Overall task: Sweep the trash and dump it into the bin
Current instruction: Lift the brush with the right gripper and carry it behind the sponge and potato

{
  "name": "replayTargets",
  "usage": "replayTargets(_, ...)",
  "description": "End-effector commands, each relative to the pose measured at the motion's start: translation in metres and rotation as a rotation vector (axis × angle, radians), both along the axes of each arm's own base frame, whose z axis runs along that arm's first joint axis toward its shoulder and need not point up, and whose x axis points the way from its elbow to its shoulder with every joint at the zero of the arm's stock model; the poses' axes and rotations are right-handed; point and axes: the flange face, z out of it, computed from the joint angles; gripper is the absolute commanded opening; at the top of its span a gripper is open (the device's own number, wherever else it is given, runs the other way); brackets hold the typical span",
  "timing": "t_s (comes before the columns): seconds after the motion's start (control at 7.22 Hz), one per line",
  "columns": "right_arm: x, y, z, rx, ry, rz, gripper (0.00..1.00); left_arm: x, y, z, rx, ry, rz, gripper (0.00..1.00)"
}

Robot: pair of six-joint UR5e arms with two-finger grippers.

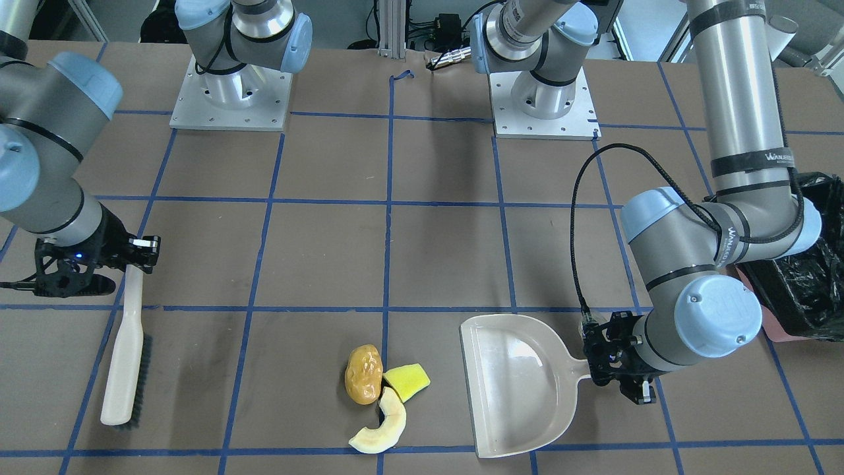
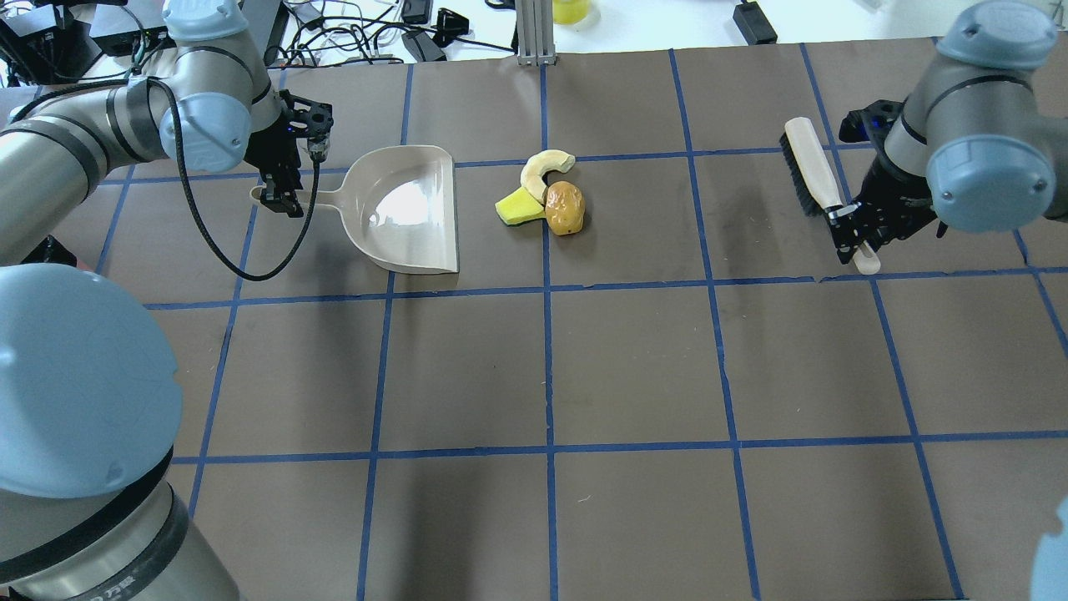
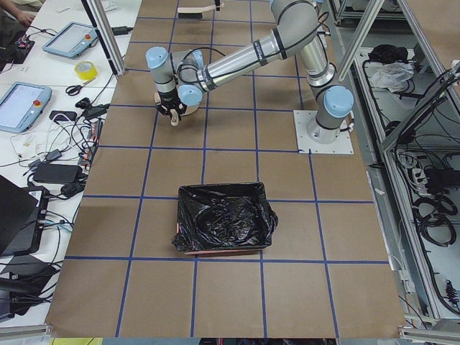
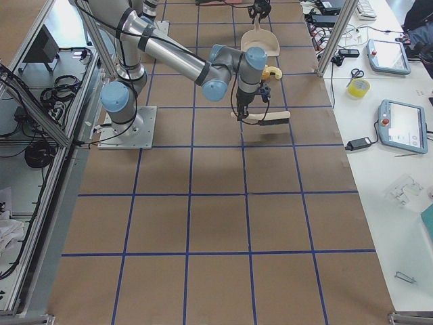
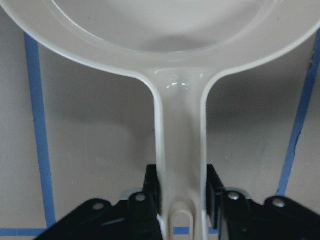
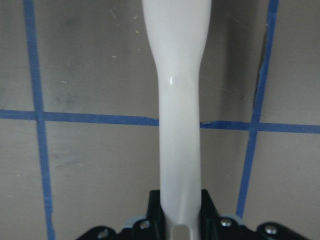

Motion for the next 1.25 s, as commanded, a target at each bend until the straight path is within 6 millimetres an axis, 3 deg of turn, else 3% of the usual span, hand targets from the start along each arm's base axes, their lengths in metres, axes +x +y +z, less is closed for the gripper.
replayTargets(0.0, 0.096, -0.019, 0.018, 0.001, 0.042, -0.048, 0.00, -0.002, 0.000, -0.001, 0.001, -0.003, 0.001, 0.05)
replayTargets(0.28, 0.183, -0.028, -0.005, 0.002, 0.106, -0.066, 0.00, -0.008, 0.000, -0.001, 0.000, -0.007, -0.006, 0.05)
replayTargets(0.55, 0.244, -0.035, -0.025, -0.004, 0.155, -0.111, 0.00, -0.009, -0.003, 0.004, -0.010, -0.008, -0.005, 0.05)
replayTargets(0.69, 0.279, -0.027, -0.041, 0.019, 0.208, -0.081, 0.00, -0.010, -0.003, 0.004, -0.010, -0.007, -0.006, 0.05)
replayTargets(1.11, 0.321, -0.015, -0.048, 0.005, 0.212, -0.109, 0.00, -0.010, -0.003, 0.003, -0.009, -0.007, -0.003, 0.04)
